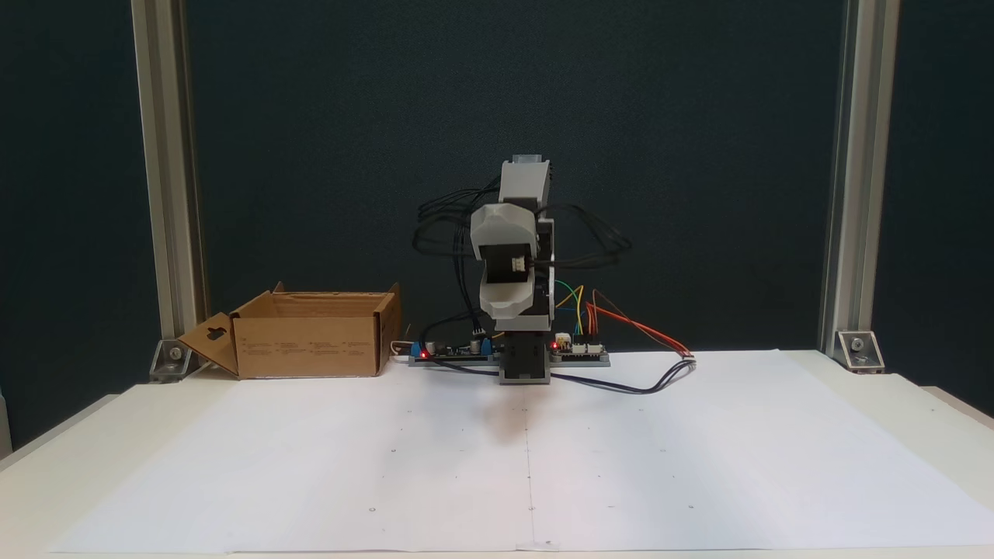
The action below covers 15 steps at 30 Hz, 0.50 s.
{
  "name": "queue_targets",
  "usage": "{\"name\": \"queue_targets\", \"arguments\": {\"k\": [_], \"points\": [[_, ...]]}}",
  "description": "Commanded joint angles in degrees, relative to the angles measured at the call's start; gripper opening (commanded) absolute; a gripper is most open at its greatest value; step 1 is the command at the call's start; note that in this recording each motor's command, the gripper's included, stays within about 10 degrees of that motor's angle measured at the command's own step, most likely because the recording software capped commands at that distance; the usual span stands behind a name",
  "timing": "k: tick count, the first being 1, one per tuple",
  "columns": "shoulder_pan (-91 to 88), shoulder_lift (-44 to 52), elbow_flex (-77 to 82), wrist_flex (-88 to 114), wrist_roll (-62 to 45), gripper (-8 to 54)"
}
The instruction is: Grasp a green dice and put it in the bin.
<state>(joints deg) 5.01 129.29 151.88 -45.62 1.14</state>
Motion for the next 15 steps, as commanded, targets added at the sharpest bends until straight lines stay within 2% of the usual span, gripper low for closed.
{"name": "queue_targets", "arguments": {"k": [1,7,15], "points": [[0.0,6.6,-0.3,-9.5,0.8,44.7],[0.4,6.6,3.0,-23.0,0.4,44.1],[0.3,6.6,9.5,-28.2,0.4,43.9]]}}
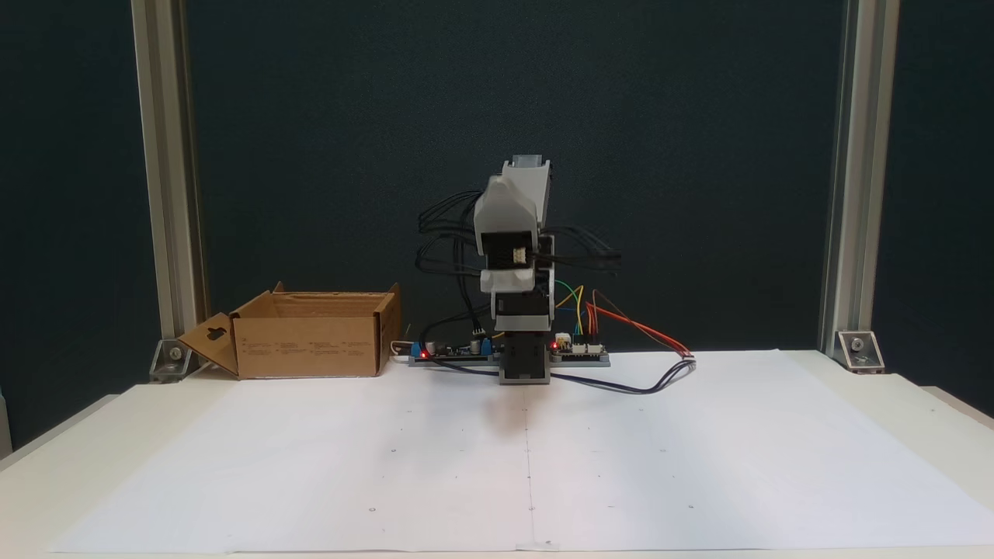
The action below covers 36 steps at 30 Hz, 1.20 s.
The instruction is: Grasp a green dice and put it in the bin.
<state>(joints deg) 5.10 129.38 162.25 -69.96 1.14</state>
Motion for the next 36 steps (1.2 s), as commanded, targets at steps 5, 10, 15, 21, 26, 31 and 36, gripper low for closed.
{"name": "queue_targets", "arguments": {"k": [5,10,15,21,26,31,36], "points": [[0.1,6.4,4.7,-7.6,0.4,44.0],[0.1,6.4,9.8,-13.4,0.4,43.9],[0.2,6.4,14.5,-15.4,0.3,43.9],[0.4,6.3,17.0,-16.3,0.3,44.4],[0.1,6.2,17.0,-16.2,0.3,44.5],[0.1,6.2,17.0,-16.1,0.3,44.5],[0.4,6.2,17.0,-16.1,0.3,44.5]]}}
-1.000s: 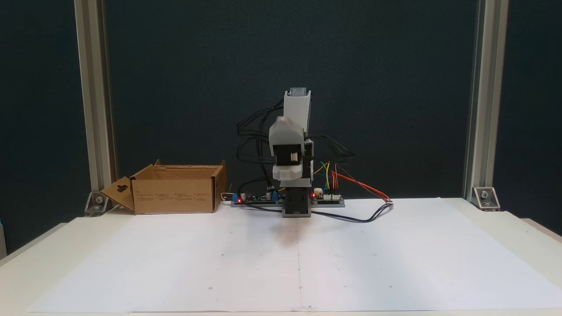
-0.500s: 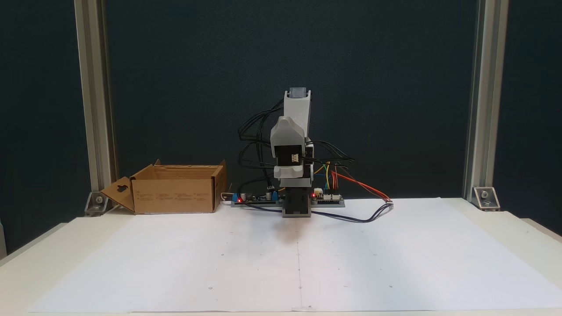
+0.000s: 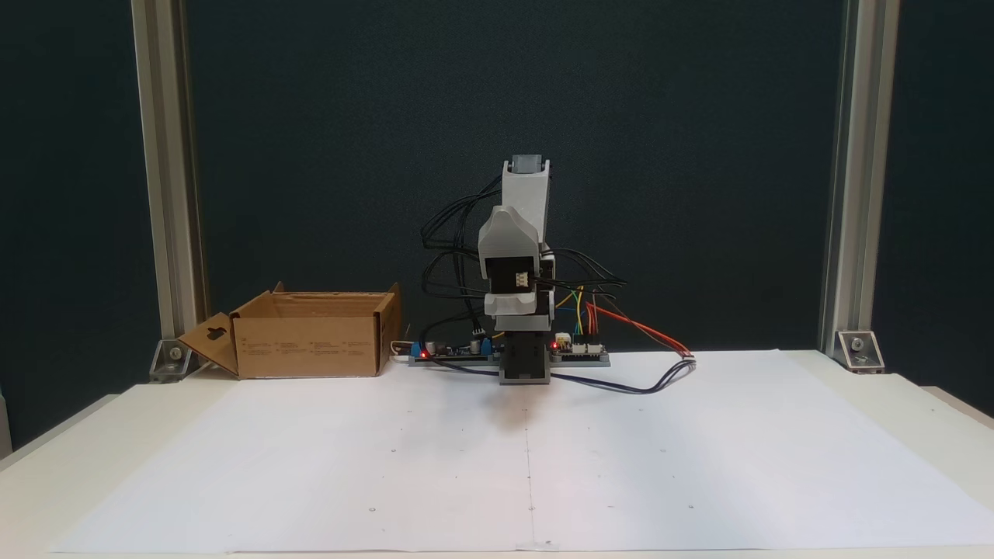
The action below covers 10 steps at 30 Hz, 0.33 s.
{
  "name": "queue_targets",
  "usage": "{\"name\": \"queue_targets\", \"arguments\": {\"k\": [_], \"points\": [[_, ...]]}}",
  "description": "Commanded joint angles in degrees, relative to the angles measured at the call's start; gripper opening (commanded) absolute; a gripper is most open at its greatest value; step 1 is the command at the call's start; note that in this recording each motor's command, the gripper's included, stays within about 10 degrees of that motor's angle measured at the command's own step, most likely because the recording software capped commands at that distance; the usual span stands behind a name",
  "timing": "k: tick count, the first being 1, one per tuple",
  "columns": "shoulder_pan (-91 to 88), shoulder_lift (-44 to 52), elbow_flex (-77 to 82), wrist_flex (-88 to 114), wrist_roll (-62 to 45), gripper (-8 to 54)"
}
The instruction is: Grasp a green dice and put it in the bin.
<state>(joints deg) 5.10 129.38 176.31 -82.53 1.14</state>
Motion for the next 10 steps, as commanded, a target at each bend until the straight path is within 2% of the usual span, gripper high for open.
{"name": "queue_targets", "arguments": {"k": [1,10], "points": [[0.4,6.2,2.9,-3.5,0.3,44.5],[0.3,6.2,2.9,-3.4,0.3,44.5]]}}
